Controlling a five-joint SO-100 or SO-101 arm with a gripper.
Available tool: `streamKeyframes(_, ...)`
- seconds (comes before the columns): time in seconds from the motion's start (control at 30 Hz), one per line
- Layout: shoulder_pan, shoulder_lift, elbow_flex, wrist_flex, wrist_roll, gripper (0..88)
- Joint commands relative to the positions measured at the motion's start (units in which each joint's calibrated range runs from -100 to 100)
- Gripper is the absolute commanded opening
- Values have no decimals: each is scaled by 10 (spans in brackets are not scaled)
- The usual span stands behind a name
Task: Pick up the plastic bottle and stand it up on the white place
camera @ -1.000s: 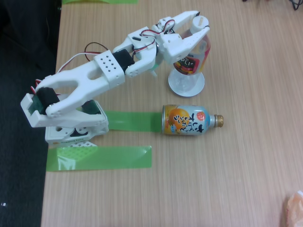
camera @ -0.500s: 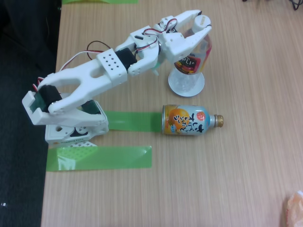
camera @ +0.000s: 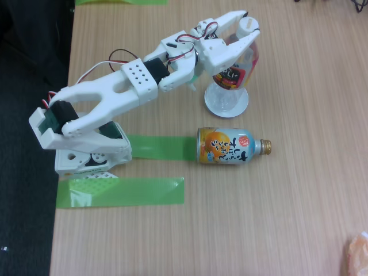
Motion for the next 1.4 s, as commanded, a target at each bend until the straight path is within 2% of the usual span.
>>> streamKeyframes(0.0, 2, -3, -21, -7, -1, 121)
streamKeyframes(0.33, 2, -6, -16, 1, -1, 130)
streamKeyframes(0.47, 2, -6, -16, 2, -3, 236)
streamKeyframes(0.57, 2, -6, -15, 2, -22, 320)
streamKeyframes(0.7, 2, -6, -15, 2, -23, 375)
streamKeyframes(1.37, 4, -6, -1, -6, -23, 389)
